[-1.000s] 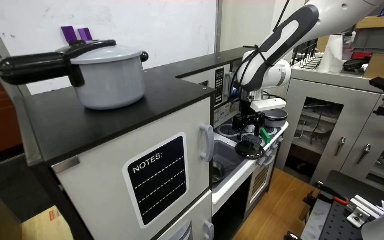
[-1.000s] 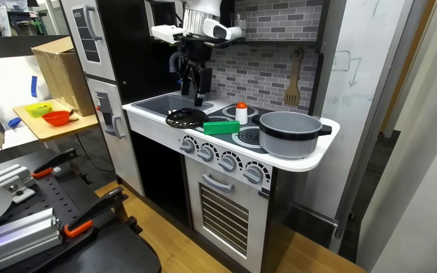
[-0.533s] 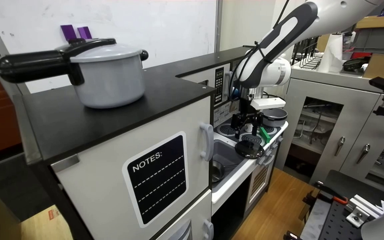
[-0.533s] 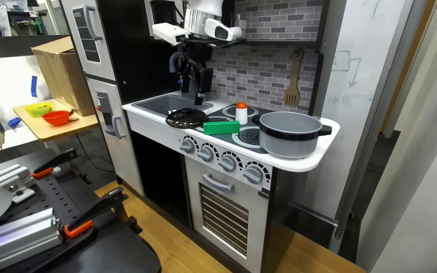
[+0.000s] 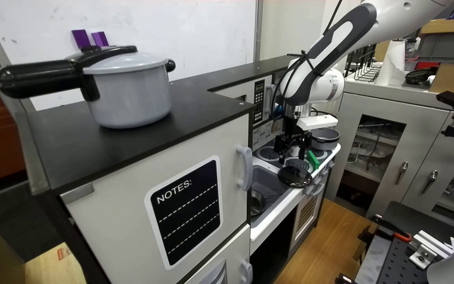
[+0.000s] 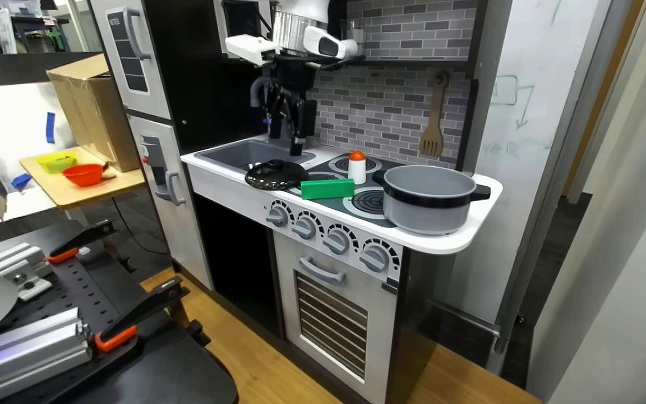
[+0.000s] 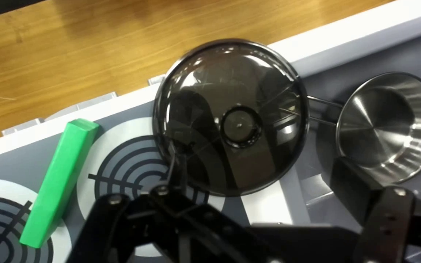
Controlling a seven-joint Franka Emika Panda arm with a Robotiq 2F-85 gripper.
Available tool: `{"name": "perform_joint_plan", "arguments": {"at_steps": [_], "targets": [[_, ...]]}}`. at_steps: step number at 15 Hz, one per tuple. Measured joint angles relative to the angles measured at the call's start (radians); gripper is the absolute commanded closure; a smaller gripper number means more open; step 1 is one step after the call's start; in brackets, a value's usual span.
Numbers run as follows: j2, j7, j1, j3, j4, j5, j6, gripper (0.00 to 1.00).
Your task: Pick up the black lid and place it on the grey pot
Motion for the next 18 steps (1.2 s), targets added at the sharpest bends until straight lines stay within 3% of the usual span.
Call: {"name": "perform_joint_plan", "arguments": {"at_steps": [10,18], "targets": [[0.014,0.011,0.009,0.009,-0.053,-0.035,0.008,0.00],[0.063,0.030,0.021,0.015,-0.022,-0.087,0.029,0.00]]}}
